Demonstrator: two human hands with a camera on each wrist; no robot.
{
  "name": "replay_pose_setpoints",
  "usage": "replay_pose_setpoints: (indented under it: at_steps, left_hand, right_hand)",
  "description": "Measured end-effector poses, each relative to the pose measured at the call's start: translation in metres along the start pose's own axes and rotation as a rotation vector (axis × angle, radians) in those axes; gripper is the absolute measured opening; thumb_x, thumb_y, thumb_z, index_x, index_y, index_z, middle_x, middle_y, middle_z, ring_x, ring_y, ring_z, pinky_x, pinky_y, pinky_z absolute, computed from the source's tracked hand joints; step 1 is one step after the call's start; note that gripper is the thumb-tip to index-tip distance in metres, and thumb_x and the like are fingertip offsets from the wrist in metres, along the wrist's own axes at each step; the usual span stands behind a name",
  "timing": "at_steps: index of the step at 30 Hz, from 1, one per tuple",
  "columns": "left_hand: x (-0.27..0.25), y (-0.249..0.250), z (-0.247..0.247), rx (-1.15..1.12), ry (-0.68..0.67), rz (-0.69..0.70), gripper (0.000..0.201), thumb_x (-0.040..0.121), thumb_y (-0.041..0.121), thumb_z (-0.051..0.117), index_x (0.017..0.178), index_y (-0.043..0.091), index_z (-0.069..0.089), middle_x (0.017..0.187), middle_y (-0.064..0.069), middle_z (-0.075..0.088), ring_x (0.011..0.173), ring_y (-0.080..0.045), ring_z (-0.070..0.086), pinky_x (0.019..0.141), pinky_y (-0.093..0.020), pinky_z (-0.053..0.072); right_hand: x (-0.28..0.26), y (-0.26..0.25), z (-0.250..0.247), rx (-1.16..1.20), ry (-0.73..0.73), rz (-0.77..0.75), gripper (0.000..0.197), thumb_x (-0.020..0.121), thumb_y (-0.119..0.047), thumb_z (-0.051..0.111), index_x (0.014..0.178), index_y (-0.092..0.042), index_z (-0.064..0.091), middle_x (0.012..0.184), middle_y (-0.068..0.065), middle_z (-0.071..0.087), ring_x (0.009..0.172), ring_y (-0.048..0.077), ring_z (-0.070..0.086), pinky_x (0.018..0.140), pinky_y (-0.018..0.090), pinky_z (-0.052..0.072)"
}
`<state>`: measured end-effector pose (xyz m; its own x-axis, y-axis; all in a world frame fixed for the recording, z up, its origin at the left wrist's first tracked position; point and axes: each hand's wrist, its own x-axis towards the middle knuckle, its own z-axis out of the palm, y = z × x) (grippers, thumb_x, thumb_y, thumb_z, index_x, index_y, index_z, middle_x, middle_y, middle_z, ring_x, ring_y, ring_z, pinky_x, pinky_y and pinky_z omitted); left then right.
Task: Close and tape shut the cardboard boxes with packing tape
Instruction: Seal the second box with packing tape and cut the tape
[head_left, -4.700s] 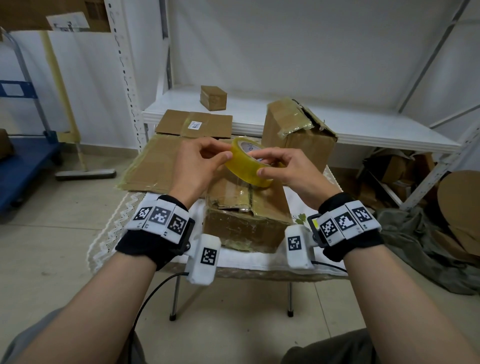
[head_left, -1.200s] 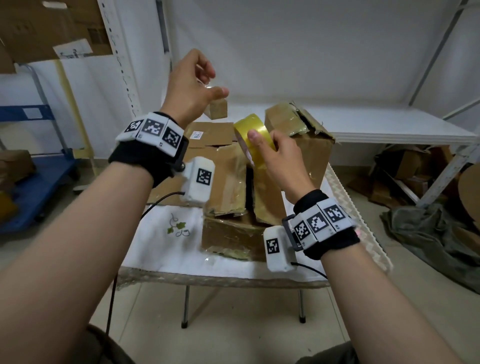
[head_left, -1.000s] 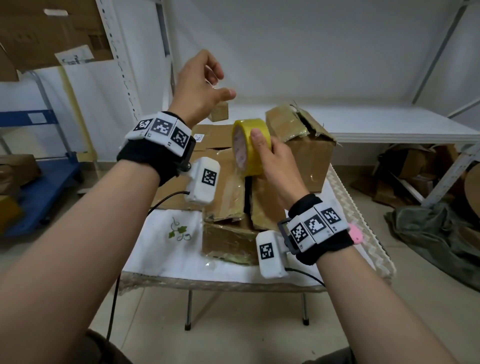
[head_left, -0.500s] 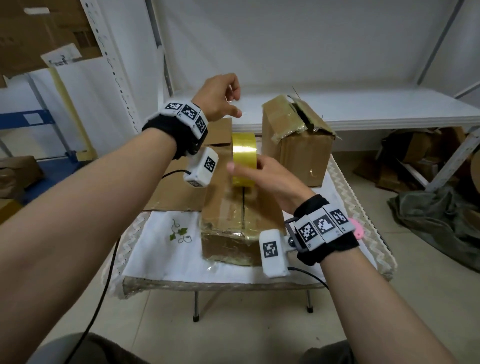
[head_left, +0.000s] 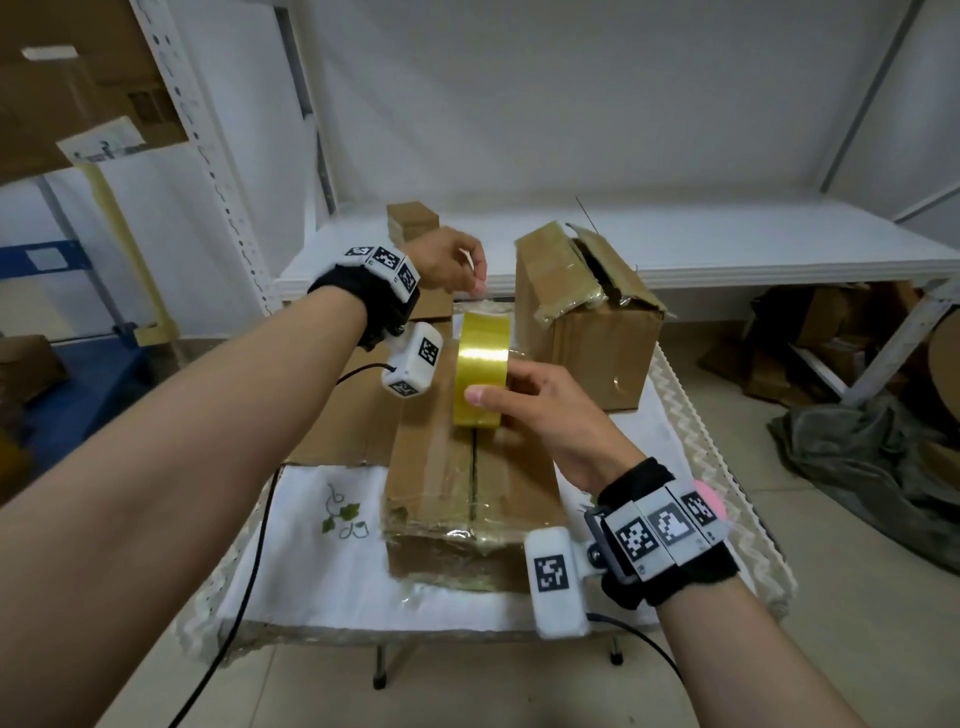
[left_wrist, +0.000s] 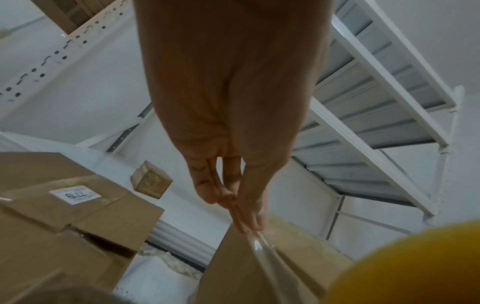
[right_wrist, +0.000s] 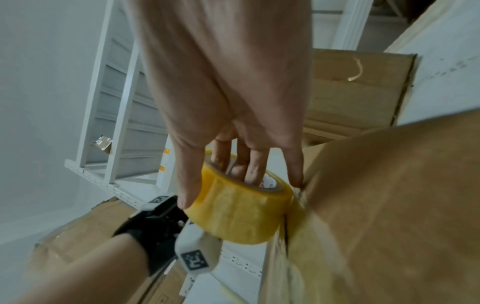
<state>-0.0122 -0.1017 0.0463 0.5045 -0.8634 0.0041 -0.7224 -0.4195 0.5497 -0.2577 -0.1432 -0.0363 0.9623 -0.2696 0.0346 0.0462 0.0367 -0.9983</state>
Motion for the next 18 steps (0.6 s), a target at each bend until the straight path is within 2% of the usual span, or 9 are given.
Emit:
replay_pose_setpoints:
  at_steps: [2, 5, 6, 8, 10, 13, 15, 18]
  left_hand:
    - [0.006, -0.009, 0.005, -0.008, -0.059, -0.021, 0.018, 0.087, 0.003, 0.071, 0.08, 0.017, 0.062, 0.077, -0.001, 0.067, 0.078, -0.016, 0.059, 0.062, -0.021, 0.048]
    - [0.014, -0.022, 0.014, 0.012, -0.088, -0.057, 0.017, 0.087, 0.005, 0.072, 0.079, 0.018, 0.066, 0.085, -0.008, 0.068, 0.083, -0.02, 0.059, 0.069, -0.026, 0.051]
    - [0.017, -0.027, 0.017, 0.03, -0.091, -0.065, 0.018, 0.087, 0.006, 0.071, 0.078, 0.021, 0.068, 0.088, -0.009, 0.069, 0.083, -0.02, 0.06, 0.073, -0.03, 0.053]
    - [0.021, -0.036, 0.022, 0.084, -0.087, -0.071, 0.02, 0.088, 0.014, 0.071, 0.075, 0.029, 0.071, 0.087, -0.007, 0.072, 0.083, -0.021, 0.063, 0.082, -0.036, 0.055]
    - [0.023, -0.042, 0.025, 0.095, -0.099, -0.057, 0.021, 0.09, 0.013, 0.069, 0.076, 0.029, 0.07, 0.08, -0.001, 0.07, 0.082, -0.02, 0.062, 0.082, -0.036, 0.051]
    - [0.025, -0.051, 0.033, 0.054, -0.155, -0.009, 0.023, 0.091, 0.002, 0.067, 0.079, 0.022, 0.066, 0.076, 0.001, 0.065, 0.076, -0.018, 0.057, 0.08, -0.034, 0.044]
    - [0.025, -0.057, 0.039, 0.055, -0.173, 0.006, 0.026, 0.091, 0.0, 0.066, 0.078, 0.023, 0.063, 0.08, -0.006, 0.064, 0.08, -0.022, 0.056, 0.081, -0.034, 0.043]
    - [0.026, -0.061, 0.044, 0.054, -0.169, -0.023, 0.024, 0.094, 0.003, 0.063, 0.079, 0.022, 0.063, 0.09, -0.013, 0.064, 0.086, -0.025, 0.055, 0.081, -0.036, 0.043]
  right_hand:
    - [0.001, -0.001, -0.001, 0.057, 0.004, 0.015, 0.035, 0.089, -0.016, 0.075, 0.122, -0.006, 0.07, 0.117, 0.011, 0.075, 0.112, 0.03, 0.07, 0.104, 0.046, 0.052]
    - [0.004, -0.002, -0.001, 0.143, 0.015, 0.032, 0.034, 0.092, -0.015, 0.071, 0.125, -0.005, 0.068, 0.118, 0.012, 0.074, 0.111, 0.029, 0.071, 0.095, 0.037, 0.057]
    - [0.005, -0.002, -0.001, 0.162, 0.014, 0.037, 0.034, 0.092, -0.012, 0.071, 0.125, -0.005, 0.068, 0.119, 0.013, 0.074, 0.112, 0.031, 0.07, 0.095, 0.038, 0.057]
    - [0.008, -0.001, 0.0, 0.164, 0.0, 0.048, 0.035, 0.09, -0.003, 0.071, 0.125, -0.005, 0.068, 0.118, 0.015, 0.073, 0.115, 0.036, 0.068, 0.103, 0.047, 0.05]
    - [0.011, -0.002, 0.002, 0.154, -0.019, 0.054, 0.038, 0.088, 0.005, 0.069, 0.125, -0.003, 0.067, 0.119, 0.018, 0.073, 0.117, 0.037, 0.066, 0.107, 0.045, 0.048]
    - [0.015, -0.004, 0.004, 0.191, -0.025, 0.046, 0.038, 0.088, 0.007, 0.068, 0.125, -0.001, 0.066, 0.119, 0.017, 0.073, 0.116, 0.032, 0.068, 0.1, 0.032, 0.055]
    - [0.016, -0.005, 0.006, 0.24, -0.016, 0.043, 0.038, 0.089, 0.006, 0.067, 0.127, 0.001, 0.065, 0.12, 0.017, 0.073, 0.116, 0.031, 0.068, 0.096, 0.028, 0.056]
    - [0.016, -0.006, 0.006, 0.265, -0.01, 0.047, 0.037, 0.091, 0.006, 0.066, 0.128, 0.001, 0.064, 0.12, 0.017, 0.072, 0.116, 0.03, 0.068, 0.096, 0.029, 0.057]
